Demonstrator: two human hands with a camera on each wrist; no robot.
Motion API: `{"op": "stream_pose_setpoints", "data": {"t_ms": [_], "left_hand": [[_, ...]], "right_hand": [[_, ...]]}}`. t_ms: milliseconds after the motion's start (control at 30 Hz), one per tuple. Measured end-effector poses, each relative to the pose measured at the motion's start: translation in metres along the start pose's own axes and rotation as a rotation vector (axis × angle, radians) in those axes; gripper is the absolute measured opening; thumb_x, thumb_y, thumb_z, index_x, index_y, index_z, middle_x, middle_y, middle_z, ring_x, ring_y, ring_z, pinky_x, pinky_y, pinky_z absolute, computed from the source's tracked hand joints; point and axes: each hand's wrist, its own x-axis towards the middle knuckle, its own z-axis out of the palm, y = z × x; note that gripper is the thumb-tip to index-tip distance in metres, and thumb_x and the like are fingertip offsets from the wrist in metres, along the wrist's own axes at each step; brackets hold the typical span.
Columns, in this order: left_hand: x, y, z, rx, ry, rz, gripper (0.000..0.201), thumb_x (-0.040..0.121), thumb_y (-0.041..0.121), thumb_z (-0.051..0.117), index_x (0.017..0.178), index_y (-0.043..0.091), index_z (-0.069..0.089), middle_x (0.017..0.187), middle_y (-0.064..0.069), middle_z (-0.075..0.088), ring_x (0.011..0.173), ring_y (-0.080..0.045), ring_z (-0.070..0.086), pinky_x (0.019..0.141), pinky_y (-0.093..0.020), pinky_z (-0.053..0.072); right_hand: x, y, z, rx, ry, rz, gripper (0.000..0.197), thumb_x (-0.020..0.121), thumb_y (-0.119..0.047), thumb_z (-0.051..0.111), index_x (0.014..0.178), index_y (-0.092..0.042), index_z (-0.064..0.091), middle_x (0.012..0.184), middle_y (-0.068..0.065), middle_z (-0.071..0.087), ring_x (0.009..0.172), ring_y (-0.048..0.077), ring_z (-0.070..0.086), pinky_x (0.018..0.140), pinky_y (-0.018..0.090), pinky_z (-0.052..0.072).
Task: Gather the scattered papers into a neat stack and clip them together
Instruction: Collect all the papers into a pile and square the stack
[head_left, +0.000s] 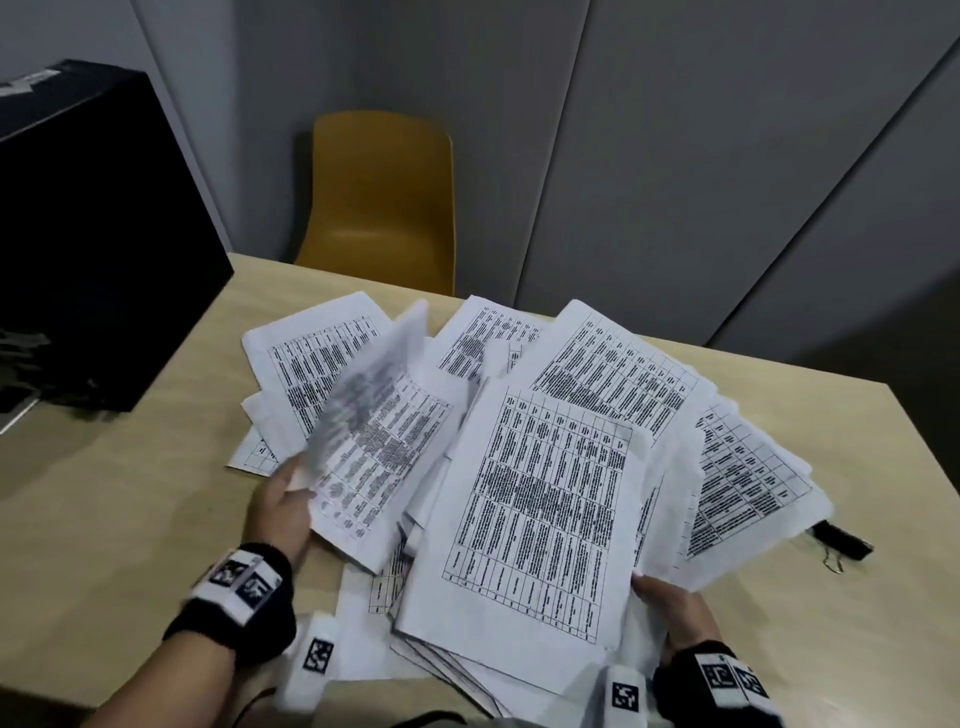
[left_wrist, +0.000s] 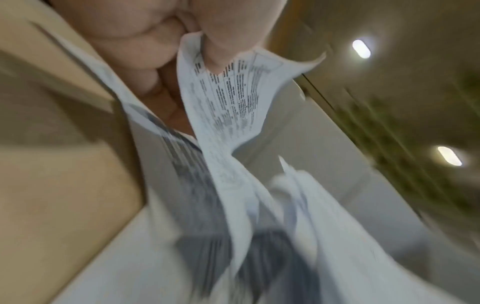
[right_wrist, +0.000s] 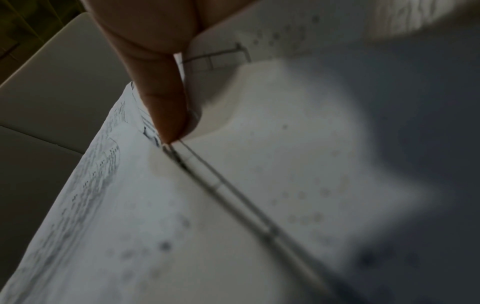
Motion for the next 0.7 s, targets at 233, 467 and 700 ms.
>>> {"op": "stream_pose_setpoints", "data": {"t_ms": [233, 467, 700], "left_hand": [[0.016, 0.030, -0.005, -0.323, 0.064, -0.088, 0.026, 0.094, 0.024, 0.049, 0.106, 0.004, 0.057, 0.093, -0.015, 0.063, 0.082, -0.027, 0.061, 0.075, -0.035, 0.053], [-0.020, 0.055, 0.033, -0.356, -0.129, -0.146, 0.024, 0.093, 0.028, 0.051, 0.092, 0.005, 0.057, 0.084, -0.013, 0.053, 0.063, -0.020, 0.051, 0.057, -0.023, 0.052], [-0.053, 0.034, 0.084, 0.153, -0.290, -0.305, 0.036, 0.093, 0.018, 0.045, 0.127, 0.004, 0.042, 0.116, -0.017, 0.055, 0.104, -0.031, 0.056, 0.088, -0.039, 0.047]], "right_hand": [[0.008, 0.001, 0.001, -0.127, 0.037, -0.024, 0.044, 0.055, -0.015, 0.076, 0.090, 0.009, 0.066, 0.081, 0.023, 0.071, 0.071, 0.038, 0.067, 0.073, 0.042, 0.053], [0.007, 0.000, 0.005, -0.172, 0.042, -0.048, 0.035, 0.055, -0.014, 0.077, 0.082, 0.005, 0.067, 0.091, 0.026, 0.070, 0.079, 0.039, 0.067, 0.081, 0.047, 0.051], [0.001, -0.001, 0.009, -0.091, 0.000, -0.088, 0.045, 0.062, 0.000, 0.073, 0.103, 0.014, 0.059, 0.071, 0.012, 0.067, 0.067, 0.025, 0.061, 0.060, 0.027, 0.042]]}}
